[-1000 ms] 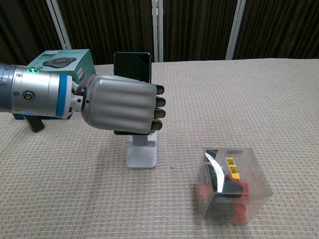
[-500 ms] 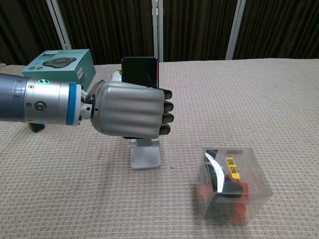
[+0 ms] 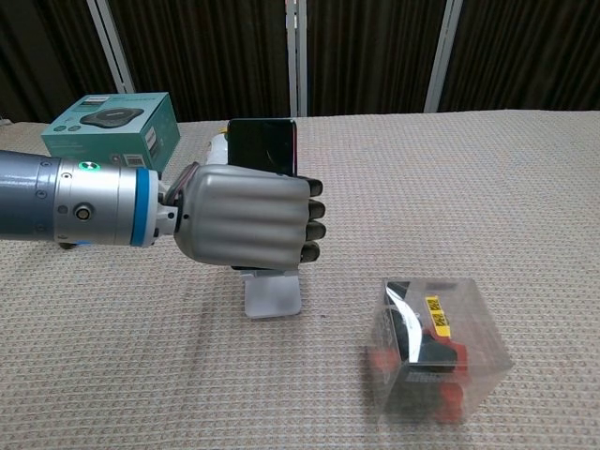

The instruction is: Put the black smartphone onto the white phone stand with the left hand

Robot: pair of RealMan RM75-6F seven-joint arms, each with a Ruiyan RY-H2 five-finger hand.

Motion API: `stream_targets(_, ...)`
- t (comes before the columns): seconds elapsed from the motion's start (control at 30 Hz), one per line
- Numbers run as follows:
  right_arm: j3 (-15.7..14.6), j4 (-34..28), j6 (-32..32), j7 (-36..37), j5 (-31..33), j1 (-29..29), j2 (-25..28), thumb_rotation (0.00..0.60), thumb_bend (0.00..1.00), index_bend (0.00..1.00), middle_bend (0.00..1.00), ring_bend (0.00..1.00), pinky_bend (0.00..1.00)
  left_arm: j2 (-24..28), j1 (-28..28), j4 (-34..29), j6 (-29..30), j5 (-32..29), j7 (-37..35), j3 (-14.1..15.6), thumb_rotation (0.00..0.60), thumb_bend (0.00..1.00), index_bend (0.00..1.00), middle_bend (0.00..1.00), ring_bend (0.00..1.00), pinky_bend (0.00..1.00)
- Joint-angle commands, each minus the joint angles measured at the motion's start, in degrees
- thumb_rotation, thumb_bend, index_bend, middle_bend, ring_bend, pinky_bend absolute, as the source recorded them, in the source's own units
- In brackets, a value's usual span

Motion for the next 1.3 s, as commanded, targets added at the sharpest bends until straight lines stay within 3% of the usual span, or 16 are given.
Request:
stream_targets(0.03, 0.0, 0.1, 0.0, 0.2, 0.1, 0.0, 0.1, 0.6, 0.0, 0.0, 0.0, 0.0, 0.0, -0.2, 0.7, -0.7, -1.0, -1.6, 2.1, -0.8, 0.6, 0.0, 0.48, 0.32, 0.41, 0.37)
stream_targets(0.27, 0.0, 0.0, 0.1, 0.5, -0.1, -0.1, 0.3, 0.6, 0.0, 0.0, 0.0, 0.0, 0.0, -0.4, 2.1, -2.2, -2.3, -5.1, 6.1, -2.0, 0.6, 0.0, 0.3, 0.15, 0.24, 0.31)
stream_targets(0.43, 0.0, -0.1, 0.2, 0.6, -0.1, -0.2, 0.3, 0.6, 0.0, 0.0, 0.0, 0.0, 0.0, -0.4, 2.9, -3.4, -2.8, -7.2, 8.9, -2.6, 0.6, 0.0, 0.17, 0.05, 0.17, 0.28)
stream_targets(0.83, -0.2, -0.3, 0.6, 1.1, -0.8, -0.4, 0.7, 0.6, 0.0, 0.0, 0.0, 0.0, 0.0, 1.2, 4.2, -7.3, -0.7, -9.4, 11.5, -3.1, 0.6, 0.0, 0.14, 0.0, 0.12, 0.24)
stream_targets(0.93, -0.3, -0.4, 0.7, 1.5, -1.1, -0.6, 0.9, 0.6, 0.0, 0.0, 0.0, 0.0, 0.0, 3.3, 5.2, -10.3, 2.4, -9.7, 11.1, -4.1, 0.6, 0.0, 0.13, 0.0, 0.1, 0.2)
stream_targets(1.0, -0.5, -0.5, 1.2, 2.1, -1.7, -0.9, 1.1, 0.6, 0.0, 0.0, 0.0, 0.0, 0.0, 7.2, 8.5, -14.3, 10.0, -11.6, 8.0, -6.8, 0.6, 0.0, 0.12, 0.0, 0.08, 0.16)
stream_targets(1.07, -0.6, -0.5, 1.4, 2.4, -2.3, -1.1, 1.2, 0.6, 0.0, 0.0, 0.0, 0.0, 0.0, 9.2, 12.2, -17.0, 15.8, -14.2, 5.2, -7.7, 0.6, 0.0, 0.09, 0.0, 0.04, 0.12)
stream_targets(1.17, -0.8, -0.5, 1.6, 2.5, -2.8, -1.1, 1.2, 0.6, 0.0, 0.0, 0.0, 0.0, 0.0, 10.2, 16.8, -19.7, 22.6, -17.8, 1.1, -8.3, 0.6, 0.0, 0.02, 0.0, 0.0, 0.03)
stream_targets(1.3, -0.9, -0.4, 1.7, 2.3, -3.3, -1.1, 1.0, 0.6, 0.0, 0.0, 0.0, 0.0, 0.0, 10.8, 23.0, -23.0, 31.1, -22.5, -5.5, -8.4, 0.6, 0.0, 0.0, 0.0, 0.0, 0.0)
